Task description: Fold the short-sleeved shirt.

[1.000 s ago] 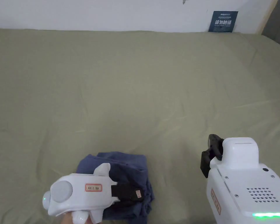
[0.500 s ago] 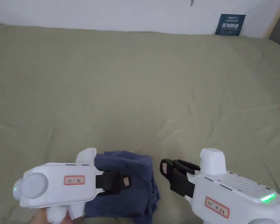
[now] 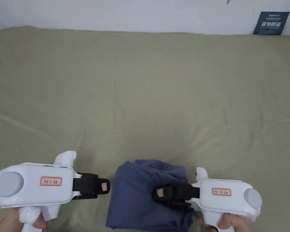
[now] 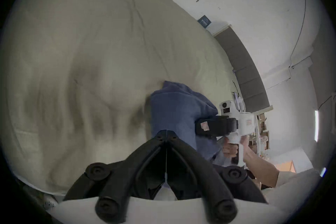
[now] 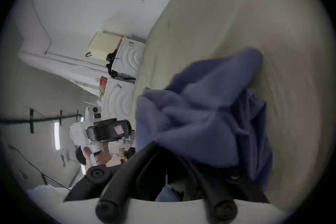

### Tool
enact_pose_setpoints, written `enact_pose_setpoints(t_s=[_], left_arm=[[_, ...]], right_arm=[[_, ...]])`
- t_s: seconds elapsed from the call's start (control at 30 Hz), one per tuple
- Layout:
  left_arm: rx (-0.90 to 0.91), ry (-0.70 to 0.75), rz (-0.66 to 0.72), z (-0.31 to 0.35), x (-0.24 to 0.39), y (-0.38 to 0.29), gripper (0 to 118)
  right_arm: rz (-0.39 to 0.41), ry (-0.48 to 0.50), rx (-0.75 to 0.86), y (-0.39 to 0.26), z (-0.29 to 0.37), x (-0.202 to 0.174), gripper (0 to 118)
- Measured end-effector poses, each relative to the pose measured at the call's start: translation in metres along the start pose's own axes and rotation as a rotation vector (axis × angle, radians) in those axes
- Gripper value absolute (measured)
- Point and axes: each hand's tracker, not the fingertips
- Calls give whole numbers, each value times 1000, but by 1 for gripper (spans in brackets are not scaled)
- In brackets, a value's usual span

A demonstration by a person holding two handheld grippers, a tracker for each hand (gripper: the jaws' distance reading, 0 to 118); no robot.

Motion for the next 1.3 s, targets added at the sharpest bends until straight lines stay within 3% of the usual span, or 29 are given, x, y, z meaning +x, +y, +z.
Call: enact_pose_setpoints(t_s=[0.03,0.1,0.13,0.17,0.2,0.23,0.37,0.4,0.43,0.47,0.5,0.53,0.63,0.73,0.8,0.83,1.0,1.07,1.3], left_arm=[[-7,-4,4,-3,-3,3,2],[-38,-39,10,-9,-19,12,14],[-49,-70,11,-11,-21,14,35],[-56,-110,16,-14,-22,16,82],[-79,-159,30,-19,-22,16,114],[-110,-215,45,-25,-23,16,118],[-96,-257,111,-43,-25,16,106],[-107,-254,117,-51,-24,15,95],[-113,-258,126,-57,-23,13,75],[-111,-277,141,-70,-31,13,45],[-108,-254,147,-77,-30,12,35],[-104,-178,108,-79,-29,13,35],[-91,-223,171,-71,-34,12,33],[-79,-172,112,-60,-16,6,33],[-77,-174,109,-53,-7,4,33],[-69,-167,102,-50,-3,4,33],[-47,-133,68,-35,3,10,33],[-30,-114,57,-27,2,13,33],[0,-72,59,-2,-9,24,33]], right_arm=[[-50,58,-11,2,2,4,0],[-106,73,-46,9,4,7,0],[-81,67,-46,11,4,6,0],[-58,57,-65,11,4,5,0],[-48,49,-73,12,3,5,0],[-53,55,-73,12,3,5,0],[-61,67,-71,11,4,7,0],[-62,69,-68,11,4,7,0],[-65,69,-66,10,4,6,0],[-69,63,-66,10,3,3,0],[-63,39,-65,9,4,-3,0],[-30,-24,-53,8,6,-11,0],[117,-170,-14,1,20,-42,0],[447,-438,191,-29,46,-103,0],[759,-769,440,-62,54,-146,0],[862,-876,555,-75,55,-159,0],[925,-1039,955,-91,67,-205,0],[978,-1032,1070,-95,68,-214,0],[1017,-1005,1085,-88,60,-233,0]])
